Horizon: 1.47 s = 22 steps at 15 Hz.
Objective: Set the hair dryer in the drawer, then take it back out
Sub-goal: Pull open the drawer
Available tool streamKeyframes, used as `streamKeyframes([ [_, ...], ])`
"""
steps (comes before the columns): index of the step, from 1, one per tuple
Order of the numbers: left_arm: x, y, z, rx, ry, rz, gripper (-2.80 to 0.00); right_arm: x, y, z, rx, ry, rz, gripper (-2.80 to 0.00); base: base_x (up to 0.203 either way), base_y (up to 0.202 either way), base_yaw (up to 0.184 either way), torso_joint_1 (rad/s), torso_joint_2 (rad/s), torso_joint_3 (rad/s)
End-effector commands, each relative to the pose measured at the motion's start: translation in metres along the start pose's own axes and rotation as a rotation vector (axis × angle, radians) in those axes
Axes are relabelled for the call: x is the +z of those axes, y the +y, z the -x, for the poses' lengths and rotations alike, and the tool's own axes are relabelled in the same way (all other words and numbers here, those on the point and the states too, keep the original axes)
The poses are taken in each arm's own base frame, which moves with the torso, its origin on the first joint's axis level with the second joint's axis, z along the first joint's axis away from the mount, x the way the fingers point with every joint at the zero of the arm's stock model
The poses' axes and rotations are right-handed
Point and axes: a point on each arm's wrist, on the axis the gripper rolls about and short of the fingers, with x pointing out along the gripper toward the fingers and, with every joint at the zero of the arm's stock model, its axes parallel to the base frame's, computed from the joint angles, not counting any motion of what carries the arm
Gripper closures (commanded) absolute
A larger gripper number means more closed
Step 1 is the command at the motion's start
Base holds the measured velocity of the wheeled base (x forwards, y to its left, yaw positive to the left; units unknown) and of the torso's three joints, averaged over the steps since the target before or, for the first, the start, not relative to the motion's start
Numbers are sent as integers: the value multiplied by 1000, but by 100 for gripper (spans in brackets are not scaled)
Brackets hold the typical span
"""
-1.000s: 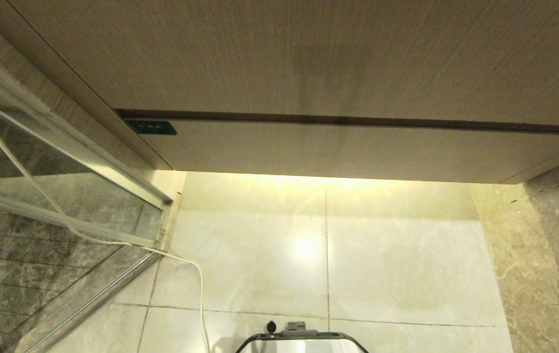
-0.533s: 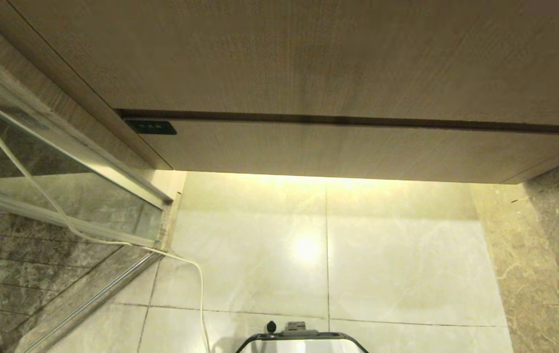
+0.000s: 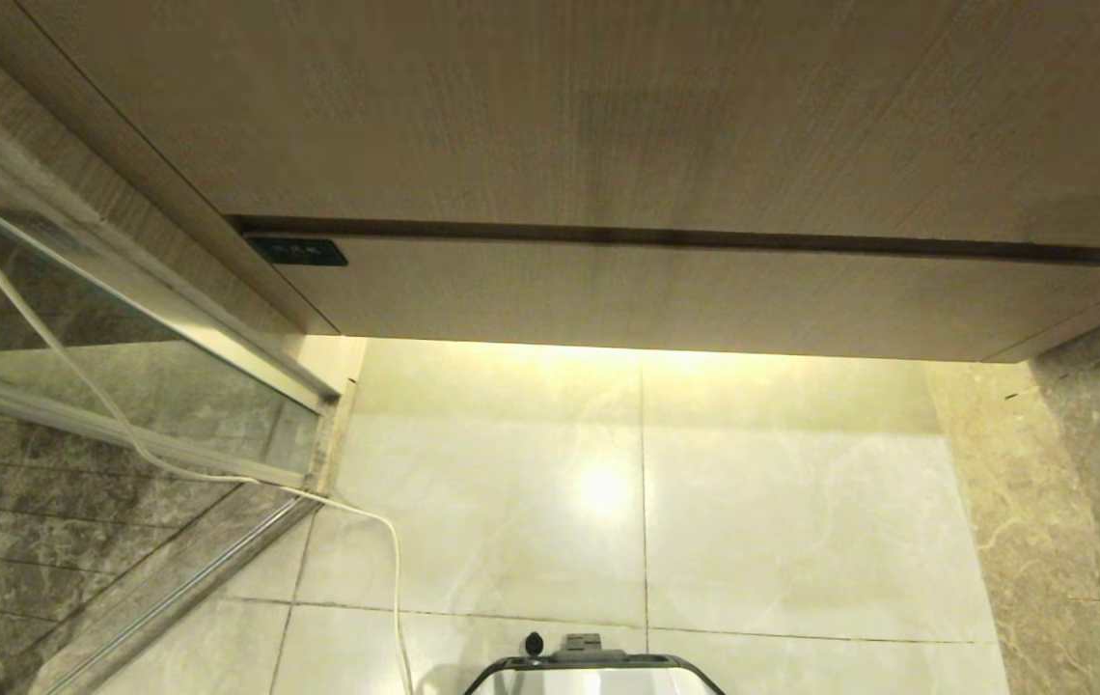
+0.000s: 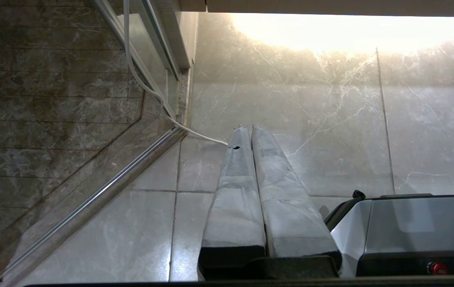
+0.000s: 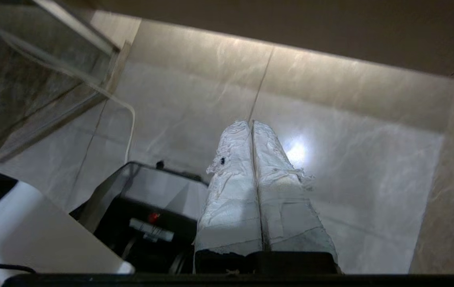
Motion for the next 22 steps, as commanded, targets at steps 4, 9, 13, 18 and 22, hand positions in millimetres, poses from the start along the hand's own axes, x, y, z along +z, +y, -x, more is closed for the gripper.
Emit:
streamKeyframes([
  [4,0,0,0,0,2,-1,0,60,-23,-187,157,492,67,0,0,0,0,0,0,0],
  [9,0,0,0,0,2,-1,0,51,-13,-229,364,569,212,-280,0,0,0,0,0,0],
  [13,0,0,0,0,2,1,0,45,-10,-256,388,584,288,-280,0,0,0,0,0,0],
  [18,0,0,0,0,0,0,0,23,-1,-282,317,535,659,-280,0,0,0,0,0,0],
  [22,0,0,0,0,2,1,0,5,3,-313,314,285,876,-280,0,0,0,0,0,0],
])
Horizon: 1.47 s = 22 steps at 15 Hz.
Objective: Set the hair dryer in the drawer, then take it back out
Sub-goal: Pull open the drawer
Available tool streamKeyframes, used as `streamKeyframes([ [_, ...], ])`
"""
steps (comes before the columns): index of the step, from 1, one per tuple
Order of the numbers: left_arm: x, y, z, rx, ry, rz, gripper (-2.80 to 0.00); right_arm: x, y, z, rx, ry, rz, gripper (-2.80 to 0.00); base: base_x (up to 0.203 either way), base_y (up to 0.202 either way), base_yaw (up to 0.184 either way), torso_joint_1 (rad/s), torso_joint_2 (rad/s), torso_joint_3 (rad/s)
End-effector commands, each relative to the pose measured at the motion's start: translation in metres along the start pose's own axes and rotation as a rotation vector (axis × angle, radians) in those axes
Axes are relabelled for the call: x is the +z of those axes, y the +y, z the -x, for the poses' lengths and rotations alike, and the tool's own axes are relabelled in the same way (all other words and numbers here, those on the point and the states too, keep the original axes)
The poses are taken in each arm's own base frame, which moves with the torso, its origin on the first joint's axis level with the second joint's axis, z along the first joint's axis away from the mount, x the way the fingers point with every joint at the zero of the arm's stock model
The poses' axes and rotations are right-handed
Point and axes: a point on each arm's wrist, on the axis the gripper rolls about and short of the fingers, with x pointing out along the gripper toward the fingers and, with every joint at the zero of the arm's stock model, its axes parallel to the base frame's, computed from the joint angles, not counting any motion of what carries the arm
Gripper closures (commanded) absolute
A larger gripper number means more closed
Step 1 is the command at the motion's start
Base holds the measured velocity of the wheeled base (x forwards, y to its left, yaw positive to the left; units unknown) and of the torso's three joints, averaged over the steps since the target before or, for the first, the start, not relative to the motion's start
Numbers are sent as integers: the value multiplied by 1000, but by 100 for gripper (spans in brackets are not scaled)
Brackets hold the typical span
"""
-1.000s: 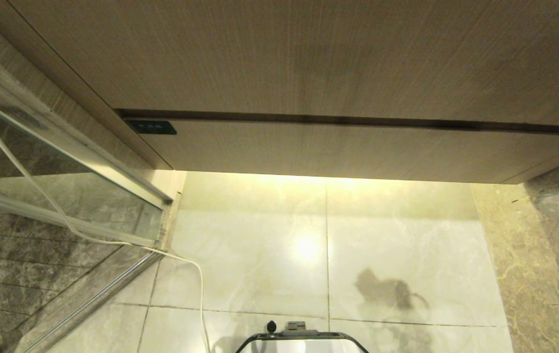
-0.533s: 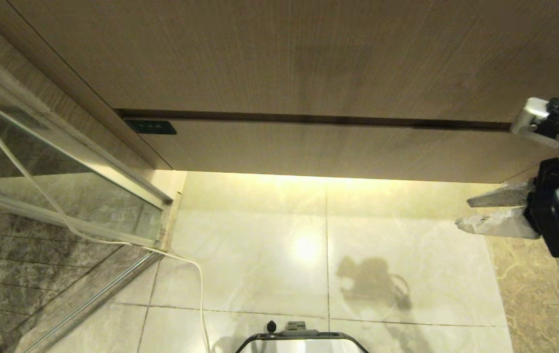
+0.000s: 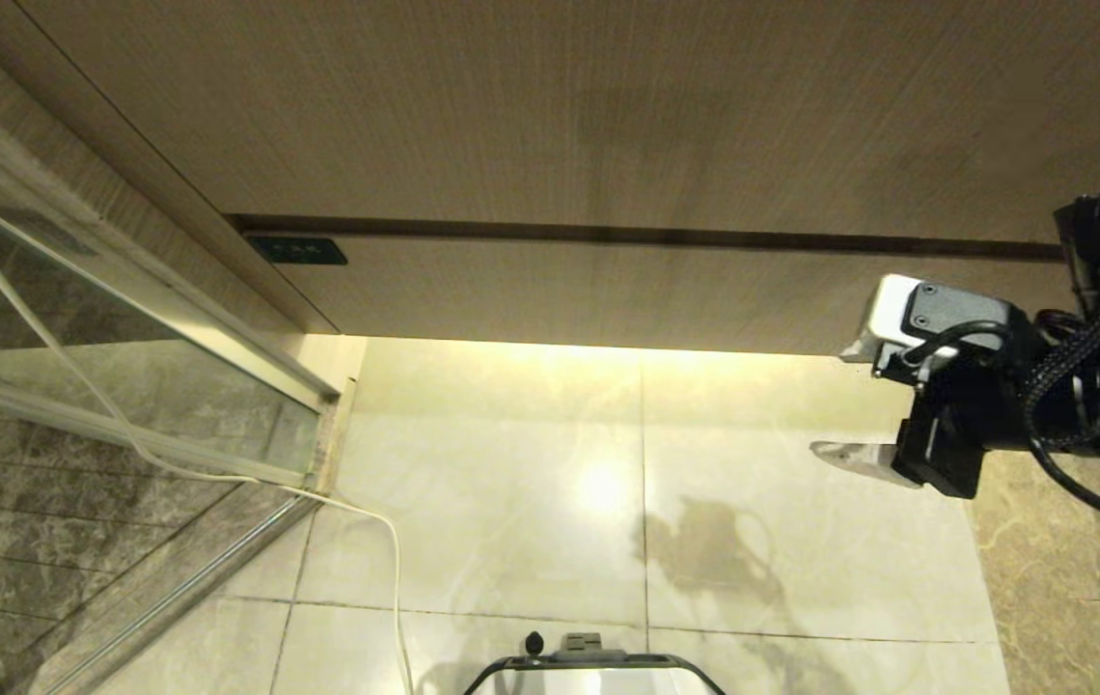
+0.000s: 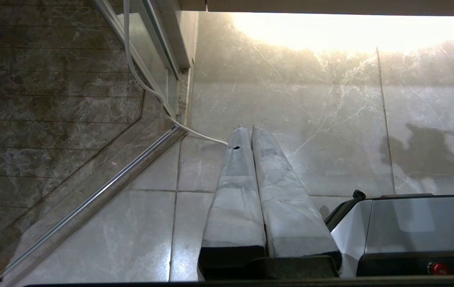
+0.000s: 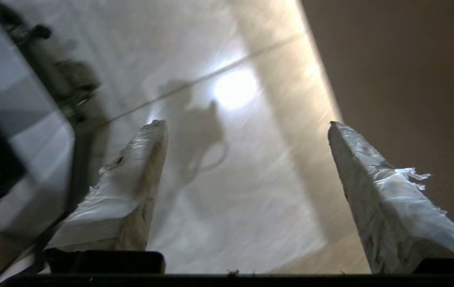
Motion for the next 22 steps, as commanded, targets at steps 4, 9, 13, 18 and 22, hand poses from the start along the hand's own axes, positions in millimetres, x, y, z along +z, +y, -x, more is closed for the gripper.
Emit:
streamKeyframes([
  [4,0,0,0,-1,2,0,0,-5,-6,-41,-64,-232,137,-280,0,0,0,0,0,0],
  [9,0,0,0,-1,1,0,0,-30,-33,-56,-163,-263,328,-280,0,0,0,0,0,0],
  [13,0,0,0,-1,2,0,0,-27,-45,-69,-177,-260,332,-280,0,0,0,0,0,0],
  [18,0,0,0,-1,2,0,0,-24,-57,-82,-204,-263,333,-280,0,0,0,0,0,0],
  [22,0,0,0,-1,2,0,0,-27,-63,-90,-235,-267,335,-280,0,0,0,0,0,0],
])
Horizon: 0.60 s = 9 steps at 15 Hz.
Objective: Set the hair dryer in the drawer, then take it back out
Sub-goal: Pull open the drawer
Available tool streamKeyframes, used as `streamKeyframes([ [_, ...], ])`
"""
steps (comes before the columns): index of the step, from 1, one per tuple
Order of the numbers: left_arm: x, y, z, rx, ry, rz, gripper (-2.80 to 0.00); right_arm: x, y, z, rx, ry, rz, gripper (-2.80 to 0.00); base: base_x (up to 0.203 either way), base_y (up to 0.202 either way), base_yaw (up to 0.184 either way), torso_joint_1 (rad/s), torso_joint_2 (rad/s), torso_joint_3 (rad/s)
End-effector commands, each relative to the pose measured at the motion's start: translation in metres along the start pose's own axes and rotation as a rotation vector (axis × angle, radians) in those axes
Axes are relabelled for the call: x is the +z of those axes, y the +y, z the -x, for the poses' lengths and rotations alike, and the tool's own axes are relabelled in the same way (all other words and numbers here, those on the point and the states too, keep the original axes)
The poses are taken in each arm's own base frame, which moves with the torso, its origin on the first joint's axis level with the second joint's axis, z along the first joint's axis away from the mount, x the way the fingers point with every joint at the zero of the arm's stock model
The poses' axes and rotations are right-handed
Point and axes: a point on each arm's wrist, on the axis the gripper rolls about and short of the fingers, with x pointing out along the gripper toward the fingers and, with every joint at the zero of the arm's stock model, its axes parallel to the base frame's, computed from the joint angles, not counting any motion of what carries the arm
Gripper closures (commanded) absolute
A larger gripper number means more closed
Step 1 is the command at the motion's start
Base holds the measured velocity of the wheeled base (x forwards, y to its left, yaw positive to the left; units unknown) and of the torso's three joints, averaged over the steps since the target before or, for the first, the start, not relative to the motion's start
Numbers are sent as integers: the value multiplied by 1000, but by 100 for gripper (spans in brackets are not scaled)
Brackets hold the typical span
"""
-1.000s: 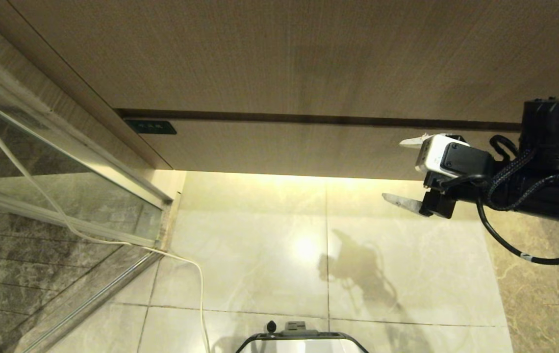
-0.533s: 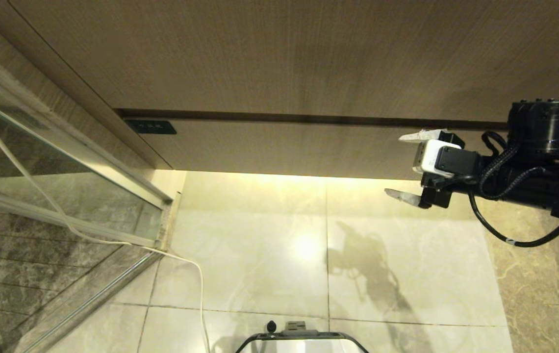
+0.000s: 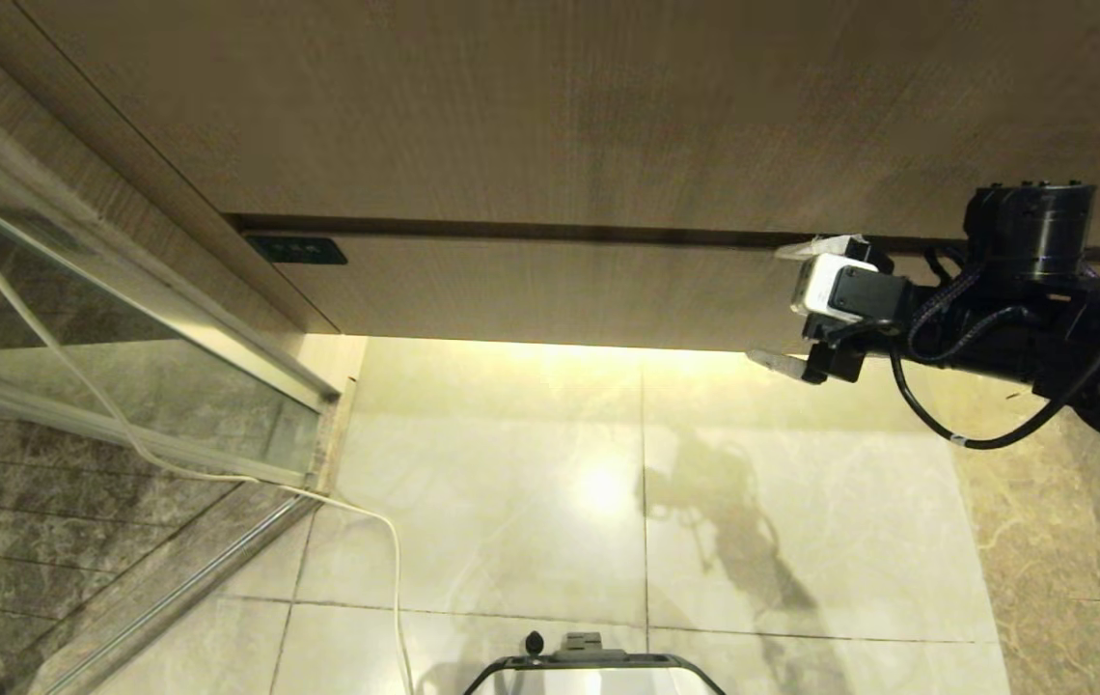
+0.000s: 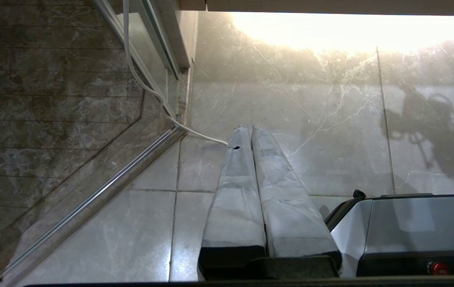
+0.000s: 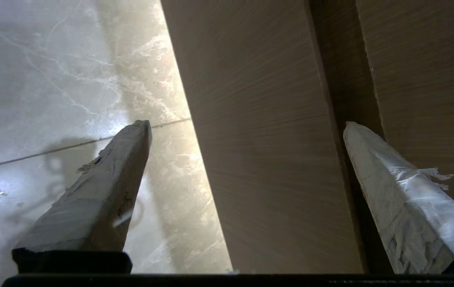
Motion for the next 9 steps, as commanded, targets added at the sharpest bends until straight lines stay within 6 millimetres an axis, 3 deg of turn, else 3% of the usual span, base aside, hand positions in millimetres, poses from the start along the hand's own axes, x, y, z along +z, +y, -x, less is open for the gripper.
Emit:
streamKeyframes([
  [1,0,0,0,0,2,0,0,-5,2,-6,-5,1,6,-280,0,0,0,0,0,0],
  [9,0,0,0,0,2,0,0,-18,5,-17,-22,13,5,-280,0,0,0,0,0,0],
])
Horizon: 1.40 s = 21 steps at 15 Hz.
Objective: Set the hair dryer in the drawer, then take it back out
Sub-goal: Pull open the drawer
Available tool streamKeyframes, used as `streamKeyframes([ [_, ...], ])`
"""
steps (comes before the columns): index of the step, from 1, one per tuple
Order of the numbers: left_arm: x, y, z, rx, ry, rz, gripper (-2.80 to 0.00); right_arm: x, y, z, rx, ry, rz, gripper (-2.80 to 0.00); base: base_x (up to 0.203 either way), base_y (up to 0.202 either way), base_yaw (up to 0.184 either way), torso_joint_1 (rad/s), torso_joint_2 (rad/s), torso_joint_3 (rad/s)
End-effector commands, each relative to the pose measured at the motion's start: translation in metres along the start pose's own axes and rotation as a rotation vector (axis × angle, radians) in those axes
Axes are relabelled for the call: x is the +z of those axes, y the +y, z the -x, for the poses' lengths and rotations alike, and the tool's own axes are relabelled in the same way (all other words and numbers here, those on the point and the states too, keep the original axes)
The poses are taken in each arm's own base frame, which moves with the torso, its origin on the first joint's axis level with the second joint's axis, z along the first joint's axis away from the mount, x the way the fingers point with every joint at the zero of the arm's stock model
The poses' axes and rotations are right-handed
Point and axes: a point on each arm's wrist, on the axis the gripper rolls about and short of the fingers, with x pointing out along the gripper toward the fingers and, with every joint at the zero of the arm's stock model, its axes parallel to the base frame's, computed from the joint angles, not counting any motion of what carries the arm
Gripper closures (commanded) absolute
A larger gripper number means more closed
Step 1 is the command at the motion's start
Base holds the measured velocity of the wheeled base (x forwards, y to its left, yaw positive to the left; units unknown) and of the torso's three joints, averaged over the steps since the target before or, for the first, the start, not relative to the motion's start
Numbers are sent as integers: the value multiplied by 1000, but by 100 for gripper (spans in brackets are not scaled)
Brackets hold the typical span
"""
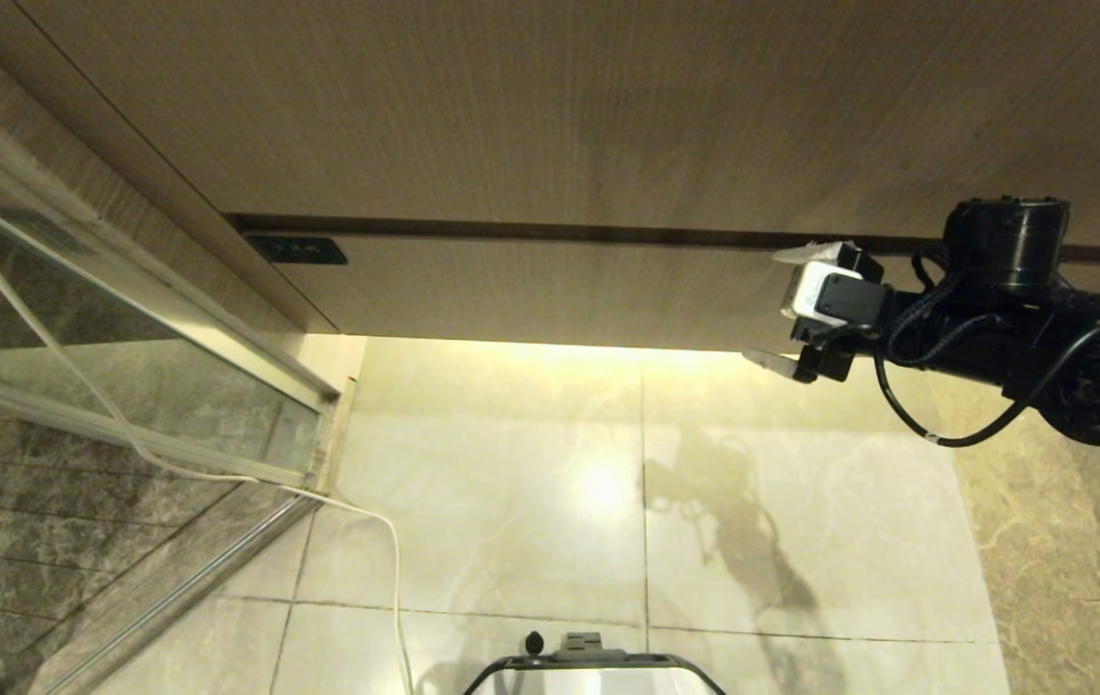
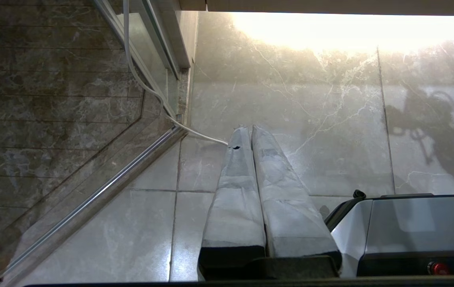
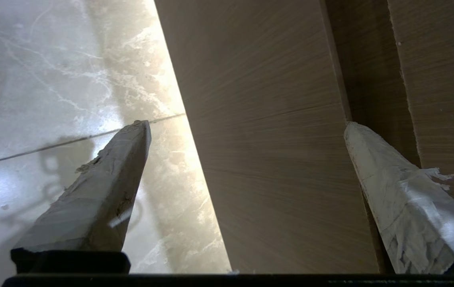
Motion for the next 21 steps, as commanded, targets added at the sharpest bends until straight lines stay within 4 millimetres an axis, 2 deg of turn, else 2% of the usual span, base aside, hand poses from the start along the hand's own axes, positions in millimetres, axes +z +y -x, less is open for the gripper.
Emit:
streamKeyframes([
  [1,0,0,0,0,2,2,0,-2,1,-4,-16,-10,8,-280,0,0,0,0,0,0],
  [7,0,0,0,0,2,1,0,-5,-1,-5,-35,-12,-15,-280,0,0,0,0,0,0],
  [15,0,0,0,0,2,0,0,-15,2,-21,-34,25,-23,-280,0,0,0,0,0,0],
  [17,0,0,0,0,2,2,0,-11,0,-14,-38,25,-24,-280,0,0,0,0,0,0],
  [21,0,0,0,0,2,1,0,-2,2,13,-38,29,-23,-280,0,0,0,0,0,0],
])
